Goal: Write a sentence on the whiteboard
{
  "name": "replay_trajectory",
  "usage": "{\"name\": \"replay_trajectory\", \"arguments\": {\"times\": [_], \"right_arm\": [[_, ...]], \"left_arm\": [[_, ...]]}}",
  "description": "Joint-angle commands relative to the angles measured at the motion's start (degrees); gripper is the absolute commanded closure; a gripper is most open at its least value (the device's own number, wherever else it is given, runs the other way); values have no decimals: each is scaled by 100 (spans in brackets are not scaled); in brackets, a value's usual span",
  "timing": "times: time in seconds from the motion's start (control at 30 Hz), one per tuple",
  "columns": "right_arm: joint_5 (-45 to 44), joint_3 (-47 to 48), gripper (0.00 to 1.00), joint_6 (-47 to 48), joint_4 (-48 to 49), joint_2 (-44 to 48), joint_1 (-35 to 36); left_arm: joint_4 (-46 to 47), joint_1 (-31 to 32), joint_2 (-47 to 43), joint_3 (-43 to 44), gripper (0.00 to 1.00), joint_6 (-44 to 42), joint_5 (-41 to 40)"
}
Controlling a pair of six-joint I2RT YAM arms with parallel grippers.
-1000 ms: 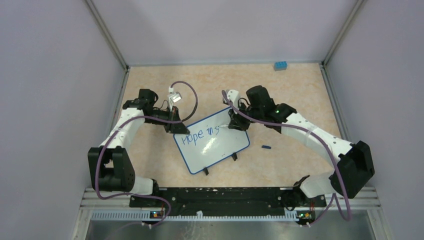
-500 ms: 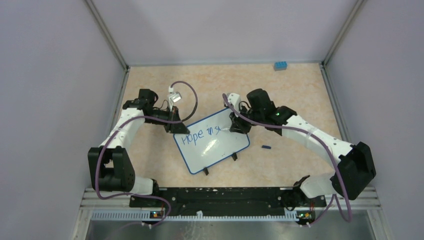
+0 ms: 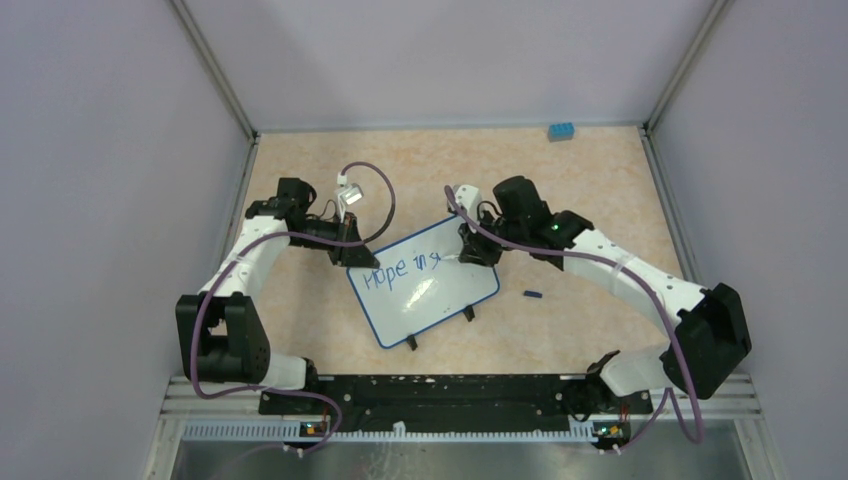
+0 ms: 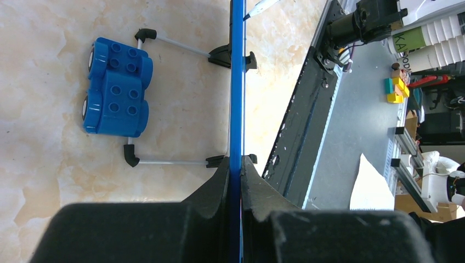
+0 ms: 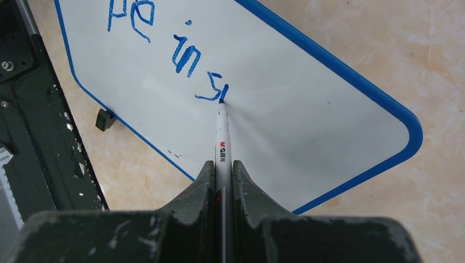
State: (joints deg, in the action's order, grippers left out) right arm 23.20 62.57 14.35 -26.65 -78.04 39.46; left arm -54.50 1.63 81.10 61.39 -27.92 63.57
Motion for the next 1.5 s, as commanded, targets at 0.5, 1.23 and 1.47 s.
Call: {"name": "replay_trajectory", "arguments": {"times": [0.5,1.23,1.47], "right_arm": [[-230,273,100,74,123,74,-210],[25,148,100,13,161,120,-186],[-114,384,100,-21,262,-14,-200]], "left_arm": [[26,24,-156,-65,100,33,-47],[47,22,-147,-78,100,42,-47],[36,22,-184,-82,100,52,-69]]}}
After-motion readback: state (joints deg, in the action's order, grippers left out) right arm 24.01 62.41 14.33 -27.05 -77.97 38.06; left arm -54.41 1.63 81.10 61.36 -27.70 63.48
